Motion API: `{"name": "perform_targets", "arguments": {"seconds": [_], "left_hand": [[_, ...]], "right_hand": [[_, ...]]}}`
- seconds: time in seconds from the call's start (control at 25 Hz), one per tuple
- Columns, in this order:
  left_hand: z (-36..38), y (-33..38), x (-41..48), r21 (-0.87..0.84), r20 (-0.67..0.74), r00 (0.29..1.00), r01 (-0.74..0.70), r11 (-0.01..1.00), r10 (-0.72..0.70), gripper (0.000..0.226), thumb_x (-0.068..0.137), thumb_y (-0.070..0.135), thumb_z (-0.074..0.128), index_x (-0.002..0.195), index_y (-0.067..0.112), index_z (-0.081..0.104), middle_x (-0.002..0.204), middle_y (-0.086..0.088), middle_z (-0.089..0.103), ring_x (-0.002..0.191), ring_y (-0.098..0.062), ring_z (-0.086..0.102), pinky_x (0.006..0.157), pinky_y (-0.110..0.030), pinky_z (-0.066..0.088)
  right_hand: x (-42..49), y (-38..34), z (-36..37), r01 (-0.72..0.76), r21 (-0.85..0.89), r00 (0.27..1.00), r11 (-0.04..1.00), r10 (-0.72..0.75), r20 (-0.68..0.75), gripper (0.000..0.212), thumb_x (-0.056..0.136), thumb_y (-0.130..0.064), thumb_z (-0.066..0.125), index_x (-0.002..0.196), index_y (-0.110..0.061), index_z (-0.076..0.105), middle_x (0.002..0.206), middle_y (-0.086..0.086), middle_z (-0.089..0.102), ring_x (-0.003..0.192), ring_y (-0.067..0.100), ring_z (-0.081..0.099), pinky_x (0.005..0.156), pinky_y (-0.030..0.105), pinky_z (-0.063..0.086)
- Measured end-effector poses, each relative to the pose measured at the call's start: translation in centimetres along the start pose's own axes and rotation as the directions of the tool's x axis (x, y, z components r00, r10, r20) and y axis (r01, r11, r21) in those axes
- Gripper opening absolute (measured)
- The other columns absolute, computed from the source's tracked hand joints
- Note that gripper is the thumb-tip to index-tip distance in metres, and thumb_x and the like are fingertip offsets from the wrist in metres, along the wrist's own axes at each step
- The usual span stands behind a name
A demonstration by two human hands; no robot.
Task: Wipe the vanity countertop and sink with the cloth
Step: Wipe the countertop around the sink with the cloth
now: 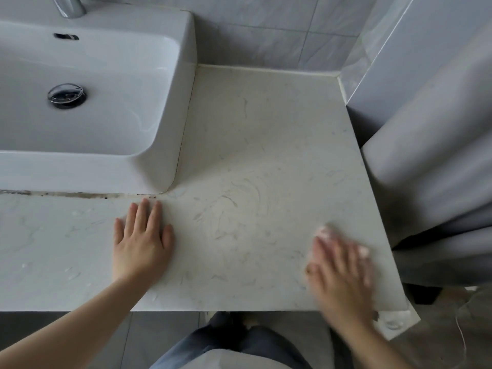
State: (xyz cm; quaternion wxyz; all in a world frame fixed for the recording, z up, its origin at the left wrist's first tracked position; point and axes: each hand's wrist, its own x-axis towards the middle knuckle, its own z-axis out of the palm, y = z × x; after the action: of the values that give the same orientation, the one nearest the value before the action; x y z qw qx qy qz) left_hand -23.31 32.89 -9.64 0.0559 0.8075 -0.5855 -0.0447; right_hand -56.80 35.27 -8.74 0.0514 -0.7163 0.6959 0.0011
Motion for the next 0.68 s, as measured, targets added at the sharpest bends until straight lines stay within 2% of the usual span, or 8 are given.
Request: {"name": "perform_targets", "arguments": {"seconds": [0.08, 0.16, 0.24, 0.28, 0.36, 0.48, 0.6, 0.68], "left_hand": [[-0.1, 0.0, 0.1, 0.028, 0.007, 1.0, -0.003, 1.0, 0.003, 0.066, 0.085, 0.044, 0.012, 0.144, 0.018, 0.026, 0.152, -0.004, 0.024, 0.142, -0.021, 0.01, 0.114, -0.045, 0.01], [-0.3, 0.1, 0.2, 0.04, -0.002, 1.0, 0.002, 0.999, -0.002, 0.065, 0.085, 0.043, 0.014, 0.142, 0.016, 0.03, 0.148, -0.005, 0.029, 0.14, -0.022, 0.016, 0.113, -0.045, 0.014], [-0.3, 0.2, 0.1, 0.038, -0.006, 1.0, 0.01, 0.999, -0.01, 0.064, 0.085, 0.043, 0.016, 0.142, 0.016, 0.031, 0.148, -0.004, 0.03, 0.14, -0.021, 0.017, 0.113, -0.044, 0.013], [-0.3, 0.2, 0.1, 0.028, -0.009, 1.0, 0.011, 1.0, -0.011, 0.064, 0.086, 0.042, 0.017, 0.142, 0.017, 0.032, 0.148, -0.004, 0.03, 0.14, -0.02, 0.016, 0.114, -0.043, 0.012], [-0.3, 0.1, 0.0, 0.005, -0.016, 1.0, 0.021, 1.0, -0.02, 0.062, 0.086, 0.041, 0.02, 0.142, 0.018, 0.032, 0.149, -0.002, 0.03, 0.141, -0.018, 0.014, 0.115, -0.042, 0.01], [-0.3, 0.1, -0.1, -0.008, -0.032, 0.999, 0.025, 1.0, -0.025, 0.061, 0.086, 0.041, 0.022, 0.141, 0.018, 0.035, 0.148, -0.002, 0.032, 0.141, -0.018, 0.016, 0.114, -0.042, 0.012], [-0.4, -0.1, -0.2, -0.016, -0.043, 0.999, 0.01, 1.0, -0.01, 0.061, 0.086, 0.042, 0.022, 0.14, 0.018, 0.036, 0.147, -0.002, 0.033, 0.14, -0.019, 0.018, 0.114, -0.042, 0.013], [-0.4, -0.1, -0.1, -0.018, -0.038, 0.999, -0.001, 1.0, 0.0, 0.063, 0.086, 0.044, 0.02, 0.142, 0.019, 0.033, 0.149, -0.002, 0.03, 0.141, -0.018, 0.014, 0.115, -0.042, 0.011]], "right_hand": [[-1.2, -2.6, 0.5, 0.318, -0.004, 0.946, 0.948, -0.317, 0.066, 0.054, 0.099, -0.048, 0.008, 0.143, -0.031, 0.033, 0.149, 0.001, 0.036, 0.138, 0.029, 0.024, 0.11, 0.049, 0.015], [1.9, -1.4, -0.4, 0.429, -0.088, 0.903, 0.899, -0.424, 0.066, 0.055, 0.096, -0.053, -0.003, 0.147, -0.039, 0.011, 0.156, -0.004, 0.013, 0.145, 0.027, 0.003, 0.114, 0.046, 0.005], [5.4, 2.6, -0.8, 0.234, -0.054, 0.967, 0.971, -0.226, 0.114, 0.058, 0.086, -0.059, -0.015, 0.142, -0.045, -0.013, 0.157, -0.008, -0.009, 0.144, 0.022, -0.015, 0.116, 0.042, -0.01], [6.4, 4.5, -0.9, 0.092, -0.021, 0.992, 0.995, -0.09, 0.086, 0.062, 0.084, -0.058, -0.013, 0.144, -0.044, -0.01, 0.159, -0.007, -0.005, 0.145, 0.022, -0.01, 0.117, 0.045, -0.008], [5.4, 5.2, -0.8, -0.126, -0.003, 0.992, 0.992, 0.126, 0.001, 0.065, 0.086, -0.055, 0.003, 0.147, -0.038, 0.019, 0.157, 0.001, 0.019, 0.145, 0.027, 0.012, 0.116, 0.052, 0.005], [-1.4, 2.1, -0.2, -0.108, 0.042, 0.994, 0.993, 0.109, -0.009, 0.054, 0.092, -0.048, 0.022, 0.136, -0.028, 0.047, 0.142, 0.013, 0.047, 0.133, 0.037, 0.038, 0.107, 0.06, 0.019], [-2.3, 3.0, 0.0, 0.02, -0.035, 1.0, 0.999, -0.02, 0.01, 0.053, 0.094, -0.05, 0.02, 0.137, -0.031, 0.043, 0.142, 0.011, 0.047, 0.132, 0.038, 0.038, 0.108, 0.057, 0.022], [1.6, 3.7, -0.5, -0.175, -0.003, 0.985, 0.985, 0.175, -0.009, 0.055, 0.092, -0.05, 0.018, 0.142, -0.035, 0.034, 0.152, 0.006, 0.033, 0.14, 0.034, 0.025, 0.113, 0.056, 0.015]]}}
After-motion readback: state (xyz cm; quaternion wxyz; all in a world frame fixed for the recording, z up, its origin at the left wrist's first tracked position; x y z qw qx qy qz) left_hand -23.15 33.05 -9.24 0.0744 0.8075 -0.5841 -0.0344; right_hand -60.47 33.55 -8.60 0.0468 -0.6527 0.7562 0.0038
